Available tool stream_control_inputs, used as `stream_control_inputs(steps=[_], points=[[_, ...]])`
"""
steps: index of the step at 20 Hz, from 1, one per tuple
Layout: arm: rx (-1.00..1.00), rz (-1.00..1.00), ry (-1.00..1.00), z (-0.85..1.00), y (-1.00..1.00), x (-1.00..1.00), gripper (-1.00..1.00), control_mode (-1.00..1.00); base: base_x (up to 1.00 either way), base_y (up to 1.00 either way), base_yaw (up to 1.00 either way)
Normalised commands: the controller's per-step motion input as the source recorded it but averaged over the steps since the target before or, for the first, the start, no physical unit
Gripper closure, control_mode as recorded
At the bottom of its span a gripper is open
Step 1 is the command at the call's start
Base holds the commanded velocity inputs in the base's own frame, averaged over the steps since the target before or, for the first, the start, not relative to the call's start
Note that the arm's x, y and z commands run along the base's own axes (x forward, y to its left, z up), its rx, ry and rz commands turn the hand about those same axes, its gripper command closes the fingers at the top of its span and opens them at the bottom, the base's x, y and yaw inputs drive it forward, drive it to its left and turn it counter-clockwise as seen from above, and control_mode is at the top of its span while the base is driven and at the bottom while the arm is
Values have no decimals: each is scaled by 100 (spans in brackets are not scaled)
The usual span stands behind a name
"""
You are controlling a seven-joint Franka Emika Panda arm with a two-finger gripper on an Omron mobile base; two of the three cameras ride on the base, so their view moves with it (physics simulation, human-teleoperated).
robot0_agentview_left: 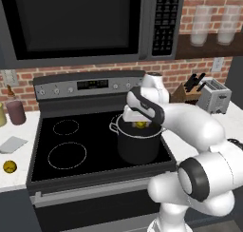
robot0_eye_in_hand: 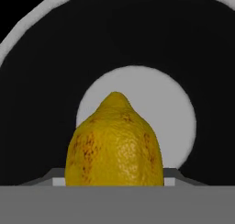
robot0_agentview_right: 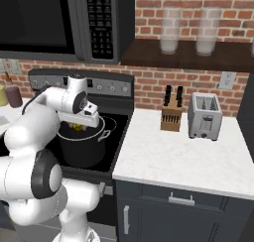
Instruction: Put the lemon and lemon in the pot. Retrieve the spatula and lightly stir the vegetables in the pot.
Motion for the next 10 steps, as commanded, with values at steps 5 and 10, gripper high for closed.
stream_control_inputs(steps=[5,10], points=[[-3,0,0,-37,0,26,100,-100,0,0,0],[0,0,1,-30,0,20,100,-100,0,0,0]])
